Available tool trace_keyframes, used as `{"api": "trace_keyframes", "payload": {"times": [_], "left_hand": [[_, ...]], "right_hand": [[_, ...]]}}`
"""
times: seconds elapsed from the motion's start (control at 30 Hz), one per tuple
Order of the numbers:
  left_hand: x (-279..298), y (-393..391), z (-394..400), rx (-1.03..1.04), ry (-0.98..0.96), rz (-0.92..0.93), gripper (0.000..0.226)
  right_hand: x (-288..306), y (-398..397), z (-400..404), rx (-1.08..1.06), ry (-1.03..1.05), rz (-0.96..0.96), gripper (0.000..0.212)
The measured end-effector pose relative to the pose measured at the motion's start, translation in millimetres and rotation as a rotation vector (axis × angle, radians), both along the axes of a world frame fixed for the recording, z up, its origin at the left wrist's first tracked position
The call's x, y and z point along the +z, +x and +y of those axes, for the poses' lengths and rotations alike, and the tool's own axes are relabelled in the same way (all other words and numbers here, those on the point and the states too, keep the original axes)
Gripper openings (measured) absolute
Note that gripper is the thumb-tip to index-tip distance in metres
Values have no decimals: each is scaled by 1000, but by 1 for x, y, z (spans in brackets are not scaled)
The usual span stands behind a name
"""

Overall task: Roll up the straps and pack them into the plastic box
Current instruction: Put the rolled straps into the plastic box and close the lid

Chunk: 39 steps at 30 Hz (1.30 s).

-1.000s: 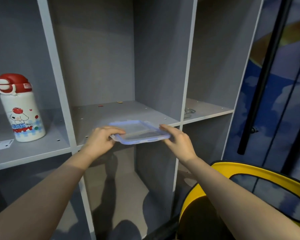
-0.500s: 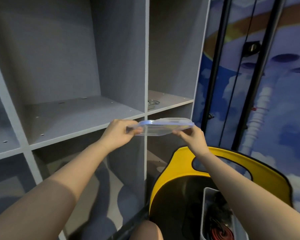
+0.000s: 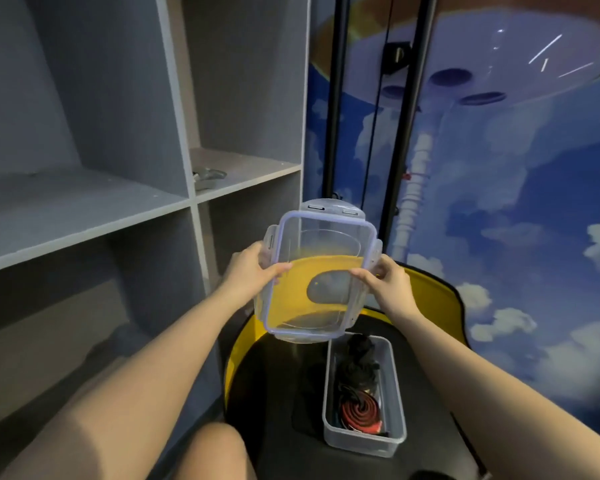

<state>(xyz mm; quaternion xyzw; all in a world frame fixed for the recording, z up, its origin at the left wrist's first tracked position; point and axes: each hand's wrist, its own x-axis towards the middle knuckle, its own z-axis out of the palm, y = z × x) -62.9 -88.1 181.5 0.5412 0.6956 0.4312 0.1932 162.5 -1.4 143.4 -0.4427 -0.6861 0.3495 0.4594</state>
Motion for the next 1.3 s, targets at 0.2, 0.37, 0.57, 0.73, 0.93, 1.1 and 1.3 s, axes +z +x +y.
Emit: {"api": "trace_keyframes", "payload": {"times": [0.2,0.37,0.57,0.73,0.93,1.1,1.3], "left_hand": [[-48,39,40,-39,-96,-75,41],[-94,65,63,-95,-257,-83,89],[-147,81,76,-93,-438,-101,97],[-179,90,84,-96,-598,-75,101],[-205,92,91,-94,-699,15,105],[-220,92,90,-109,-757,51,103],[-233,96,86,-132,-781,16,100]], "right_hand": [[-32,45,14,-137,-125,-122,43],[-61,60,28,-240,-245,-286,46],[-99,65,37,-292,-431,-446,41],[-133,64,48,-297,-549,-553,47],[-166,62,56,-292,-642,-587,48],[-182,62,58,-276,-672,-604,54],[-192,67,59,-271,-686,-558,54]]}}
